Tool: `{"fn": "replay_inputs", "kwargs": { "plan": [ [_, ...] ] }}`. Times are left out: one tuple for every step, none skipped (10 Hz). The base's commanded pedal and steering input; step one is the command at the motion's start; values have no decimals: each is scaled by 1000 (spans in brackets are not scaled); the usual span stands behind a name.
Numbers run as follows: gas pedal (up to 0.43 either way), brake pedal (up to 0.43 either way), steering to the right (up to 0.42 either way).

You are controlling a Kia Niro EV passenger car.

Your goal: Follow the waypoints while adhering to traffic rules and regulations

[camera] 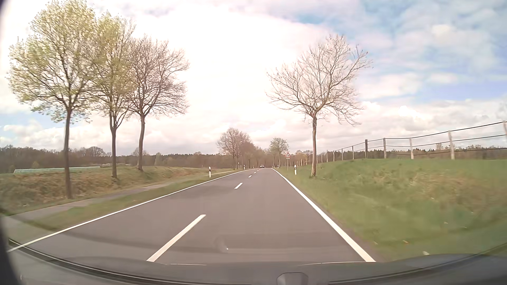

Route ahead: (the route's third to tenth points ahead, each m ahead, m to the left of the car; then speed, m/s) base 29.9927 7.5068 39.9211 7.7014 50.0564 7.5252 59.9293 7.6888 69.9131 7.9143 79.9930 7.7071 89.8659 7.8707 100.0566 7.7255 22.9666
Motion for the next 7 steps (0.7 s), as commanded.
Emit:
{"fn": "replay_inputs", "kwargs": {
  "plan": [
    [20,0,-4],
    [20,0,-4],
    [39,0,-4],
    [47,0,-4],
    [47,0,-4],
    [67,0,-4],
    [87,0,-3]
  ]
}}
